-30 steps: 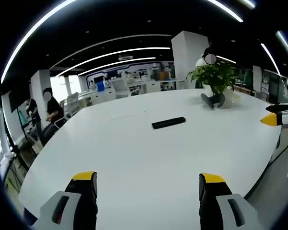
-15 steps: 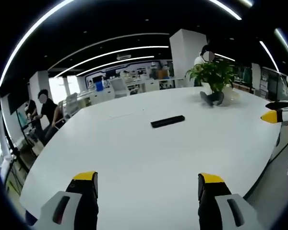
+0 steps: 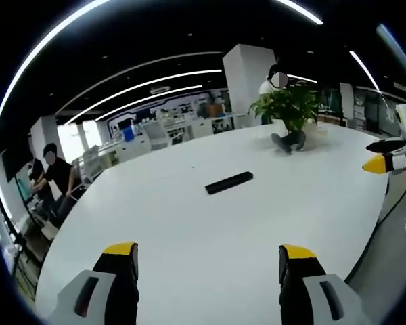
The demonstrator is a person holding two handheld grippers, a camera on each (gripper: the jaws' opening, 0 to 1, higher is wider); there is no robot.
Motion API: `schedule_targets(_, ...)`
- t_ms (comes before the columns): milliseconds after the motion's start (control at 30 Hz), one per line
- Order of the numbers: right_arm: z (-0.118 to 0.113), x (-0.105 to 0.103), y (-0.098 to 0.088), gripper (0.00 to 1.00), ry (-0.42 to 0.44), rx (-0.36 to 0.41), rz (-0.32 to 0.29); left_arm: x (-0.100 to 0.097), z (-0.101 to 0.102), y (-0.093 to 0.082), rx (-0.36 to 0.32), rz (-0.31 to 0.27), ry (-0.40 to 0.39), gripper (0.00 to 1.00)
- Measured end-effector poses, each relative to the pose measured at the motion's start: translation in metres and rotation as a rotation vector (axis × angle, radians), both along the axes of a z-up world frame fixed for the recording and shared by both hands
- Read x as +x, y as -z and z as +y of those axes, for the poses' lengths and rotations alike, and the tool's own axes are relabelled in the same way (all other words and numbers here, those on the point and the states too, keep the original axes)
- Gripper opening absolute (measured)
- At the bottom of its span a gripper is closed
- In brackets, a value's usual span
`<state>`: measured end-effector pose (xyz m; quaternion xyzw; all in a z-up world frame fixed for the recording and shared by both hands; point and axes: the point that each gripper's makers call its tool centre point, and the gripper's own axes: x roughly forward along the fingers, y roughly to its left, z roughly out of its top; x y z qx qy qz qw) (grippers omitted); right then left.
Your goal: Press the specified remote control buttons in sequence, fully releasing each button before pressing the next.
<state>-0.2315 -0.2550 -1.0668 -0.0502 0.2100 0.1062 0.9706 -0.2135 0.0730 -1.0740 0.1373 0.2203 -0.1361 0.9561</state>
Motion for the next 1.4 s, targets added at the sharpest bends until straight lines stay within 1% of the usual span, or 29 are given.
schedule_targets(100, 0.001, 0.0, 0.0, 0.82, -0.002, 0.007, 0.002, 0.016, -0.002, -0.01, 0.042, -0.019, 0.042, 0.87)
schedule_targets(200, 0.001, -0.001, 0.001, 0.8, -0.004, 0.007, 0.006, 0.032, -0.001, -0.017, 0.067, -0.034, 0.068, 0.87)
schedule_targets(267, 0.001, -0.001, 0.0, 0.8, -0.003, 0.008, 0.004, 0.043, -0.001, -0.021, 0.072, -0.039, 0.081, 0.87)
schedule_targets(367, -0.001, 0.0, 0.001, 0.79, 0.003, 0.01, 0.005, 0.059, -0.002, -0.022, 0.09, -0.029, 0.107, 0.84)
schedule_targets(467, -0.002, 0.0, 0.001, 0.79, 0.007, 0.012, 0.008, 0.074, -0.004, -0.026, 0.136, -0.038, 0.145, 0.82)
schedule_targets(567, -0.001, 0.0, 0.003, 0.78, 0.003, 0.008, 0.016, 0.094, -0.01, -0.025, 0.137, -0.004, 0.179, 0.78)
schedule_targets(633, 0.0, 0.0, 0.003, 0.78, 0.001, 0.002, 0.019, 0.108, -0.014, -0.029, 0.131, -0.003, 0.187, 0.75)
schedule_targets(733, 0.0, 0.0, 0.005, 0.77, 0.0, -0.005, 0.028, 0.123, -0.02, -0.028, 0.149, 0.029, 0.224, 0.67)
schedule_targets(767, 0.0, 0.0, 0.005, 0.77, 0.0, -0.006, 0.03, 0.128, -0.021, -0.027, 0.159, 0.035, 0.23, 0.66)
schedule_targets(800, 0.0, 0.0, 0.006, 0.77, 0.0, -0.006, 0.031, 0.135, -0.025, -0.027, 0.168, 0.046, 0.252, 0.67)
schedule_targets(900, -0.001, 0.0, 0.007, 0.76, 0.001, -0.008, 0.038, 0.147, -0.034, -0.026, 0.186, 0.067, 0.291, 0.67)
schedule_targets(1067, 0.0, 0.0, 0.009, 0.76, -0.002, -0.017, 0.048, 0.167, -0.045, -0.024, 0.185, 0.109, 0.348, 0.67)
schedule_targets(1133, 0.0, 0.0, 0.009, 0.76, -0.002, -0.021, 0.053, 0.175, -0.048, -0.019, 0.2, 0.141, 0.375, 0.66)
schedule_targets(1167, 0.0, 0.0, 0.01, 0.76, -0.002, -0.021, 0.054, 0.177, -0.051, -0.014, 0.213, 0.173, 0.411, 0.65)
schedule_targets(1200, 0.0, 0.0, 0.01, 0.76, -0.002, -0.021, 0.056, 0.179, -0.051, -0.01, 0.225, 0.195, 0.424, 0.64)
schedule_targets(1233, 0.0, 0.0, 0.01, 0.76, -0.002, -0.022, 0.056, 0.182, -0.049, -0.006, 0.26, 0.229, 0.424, 0.64)
schedule_targets(1300, 0.0, 0.0, 0.01, 0.76, -0.002, -0.023, 0.06, 0.189, -0.055, -0.004, 0.281, 0.234, 0.462, 0.63)
schedule_targets(1333, 0.0, 0.0, 0.011, 0.76, -0.003, -0.023, 0.062, 0.191, -0.056, -0.003, 0.283, 0.235, 0.466, 0.62)
schedule_targets(1367, 0.0, 0.0, 0.012, 0.75, -0.004, -0.026, 0.066, 0.193, -0.059, 0.0, 0.303, 0.252, 0.501, 0.62)
schedule_targets(1400, 0.0, -0.001, 0.012, 0.75, -0.005, -0.028, 0.069, 0.194, -0.06, 0.002, 0.314, 0.273, 0.515, 0.62)
